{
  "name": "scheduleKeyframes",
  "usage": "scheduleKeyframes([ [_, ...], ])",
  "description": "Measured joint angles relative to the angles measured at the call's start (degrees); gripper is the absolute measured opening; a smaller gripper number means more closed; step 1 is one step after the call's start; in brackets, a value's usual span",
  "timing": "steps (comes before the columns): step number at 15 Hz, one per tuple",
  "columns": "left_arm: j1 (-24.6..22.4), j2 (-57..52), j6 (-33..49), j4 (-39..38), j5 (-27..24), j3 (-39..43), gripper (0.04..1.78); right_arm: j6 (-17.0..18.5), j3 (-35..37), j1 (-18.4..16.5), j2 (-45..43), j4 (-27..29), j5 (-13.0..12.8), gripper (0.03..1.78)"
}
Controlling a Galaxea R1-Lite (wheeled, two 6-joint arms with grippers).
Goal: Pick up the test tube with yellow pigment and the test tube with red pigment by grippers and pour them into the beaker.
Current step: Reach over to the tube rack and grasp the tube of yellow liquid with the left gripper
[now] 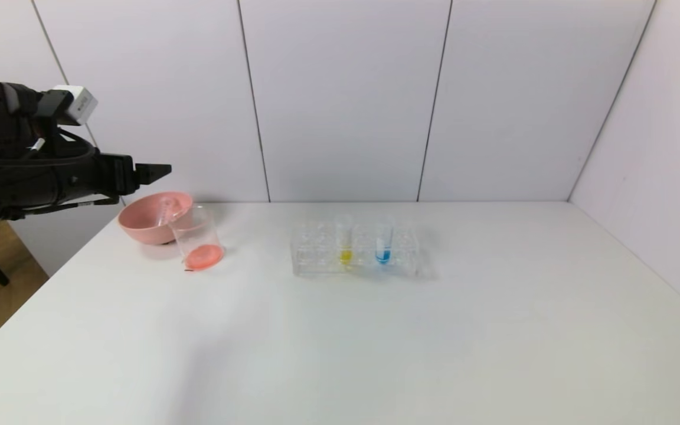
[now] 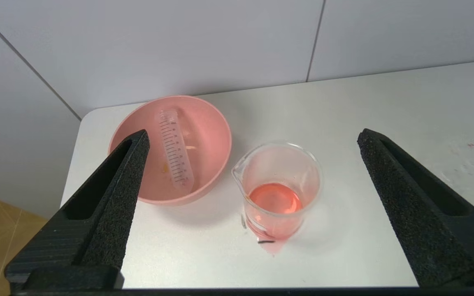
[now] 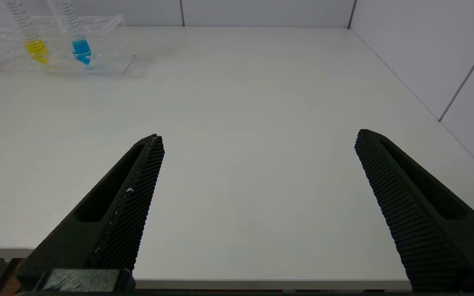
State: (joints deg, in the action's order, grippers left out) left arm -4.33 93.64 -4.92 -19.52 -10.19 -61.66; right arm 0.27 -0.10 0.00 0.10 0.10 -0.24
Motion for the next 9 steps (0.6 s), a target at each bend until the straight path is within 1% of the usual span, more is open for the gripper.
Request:
scheduleKeyframes([
  [3, 0.6, -9.0, -0.1, 0.4, -0.2, 8.0, 1.76, 0.0, 0.0, 0.0, 0.0, 0.0, 0.0, 1.70],
  [6, 1.6, -16.5, -0.1, 0.6, -0.5, 14.1, 1.76, 0.0, 0.0, 0.0, 0.0, 0.0, 0.0, 1.70],
  [9, 4.1, -23.5, -0.1, 0.7, -0.7, 19.2, 1.76, 0.0, 0.0, 0.0, 0.0, 0.0, 0.0, 1.70],
])
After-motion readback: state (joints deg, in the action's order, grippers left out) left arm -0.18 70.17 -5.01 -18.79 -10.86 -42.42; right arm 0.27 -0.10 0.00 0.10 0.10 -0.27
